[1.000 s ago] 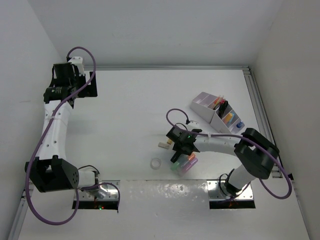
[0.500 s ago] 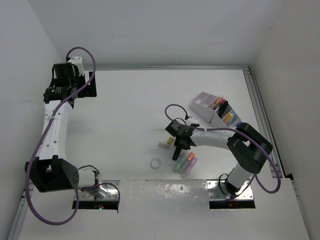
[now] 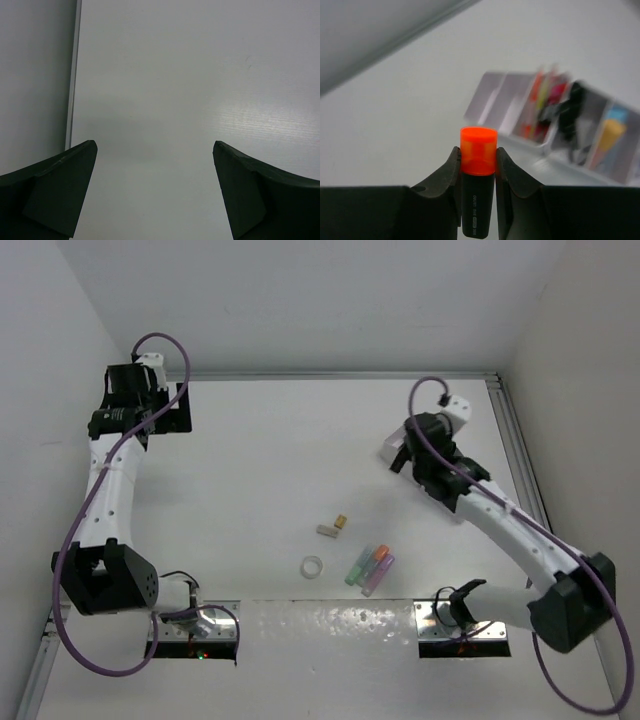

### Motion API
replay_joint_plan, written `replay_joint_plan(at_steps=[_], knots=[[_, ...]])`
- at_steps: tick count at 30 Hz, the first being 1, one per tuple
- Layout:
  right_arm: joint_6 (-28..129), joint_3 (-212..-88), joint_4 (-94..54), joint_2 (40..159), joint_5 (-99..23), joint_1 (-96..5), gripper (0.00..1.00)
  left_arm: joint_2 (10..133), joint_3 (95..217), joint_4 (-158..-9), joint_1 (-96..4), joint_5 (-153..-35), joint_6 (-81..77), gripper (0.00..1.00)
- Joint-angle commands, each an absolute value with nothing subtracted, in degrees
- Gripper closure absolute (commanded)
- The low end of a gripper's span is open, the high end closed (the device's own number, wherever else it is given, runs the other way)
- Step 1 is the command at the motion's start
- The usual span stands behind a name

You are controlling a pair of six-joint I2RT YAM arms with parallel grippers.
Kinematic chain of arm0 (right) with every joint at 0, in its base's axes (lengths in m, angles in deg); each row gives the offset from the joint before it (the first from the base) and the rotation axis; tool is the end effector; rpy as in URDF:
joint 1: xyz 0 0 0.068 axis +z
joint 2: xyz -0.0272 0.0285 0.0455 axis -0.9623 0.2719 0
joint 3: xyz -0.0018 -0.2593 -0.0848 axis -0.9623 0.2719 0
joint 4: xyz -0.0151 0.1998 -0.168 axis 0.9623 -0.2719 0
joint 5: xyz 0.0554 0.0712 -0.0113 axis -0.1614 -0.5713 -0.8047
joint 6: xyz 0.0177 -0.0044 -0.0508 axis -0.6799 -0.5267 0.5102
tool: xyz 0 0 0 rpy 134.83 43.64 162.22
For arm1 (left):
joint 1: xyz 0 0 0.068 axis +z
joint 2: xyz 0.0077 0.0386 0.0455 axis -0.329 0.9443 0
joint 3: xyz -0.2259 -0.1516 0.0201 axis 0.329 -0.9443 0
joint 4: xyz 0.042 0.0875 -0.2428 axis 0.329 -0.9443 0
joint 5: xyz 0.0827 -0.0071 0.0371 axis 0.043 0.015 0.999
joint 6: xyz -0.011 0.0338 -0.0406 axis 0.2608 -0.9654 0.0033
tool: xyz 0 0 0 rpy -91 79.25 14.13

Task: Sort the stationery into containers
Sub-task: Place the pen in the storage box.

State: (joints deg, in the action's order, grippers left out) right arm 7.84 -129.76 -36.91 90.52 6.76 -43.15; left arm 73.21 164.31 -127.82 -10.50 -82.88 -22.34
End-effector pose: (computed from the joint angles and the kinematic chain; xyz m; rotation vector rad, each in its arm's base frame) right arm 0.2460 0.1230 0.2959 0.6762 1.9201 0.1684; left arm 0.2858 0.0456 0.3749 -0.0228 2.2657 0.2240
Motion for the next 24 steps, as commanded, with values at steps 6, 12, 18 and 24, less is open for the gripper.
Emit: replay_joint_plan(at_steps=[6,12,18,24], knots=[[24.0,-122.3,-27.8,83.0,18.9,-63.9,1.0,77.4,171.7,-128.0,-7.7,-83.0,-22.4,0.0],[23.8,-119.3,-24.5,84.8,16.0,-69.7,1.0,80.3,173.9,-128.6,-7.0,-83.3,-22.2,0.0],[20.8,-114.6,-21.2,86.6,15.1,-69.0,1.0,81.8,174.5,-128.3,-6.7,-84.0,-22.1,0.0],[19.4,-110.8,-15.8,89.6,19.9,-65.4,1.0,81.7,174.2,-128.1,-6.6,-84.1,-22.1,0.0]])
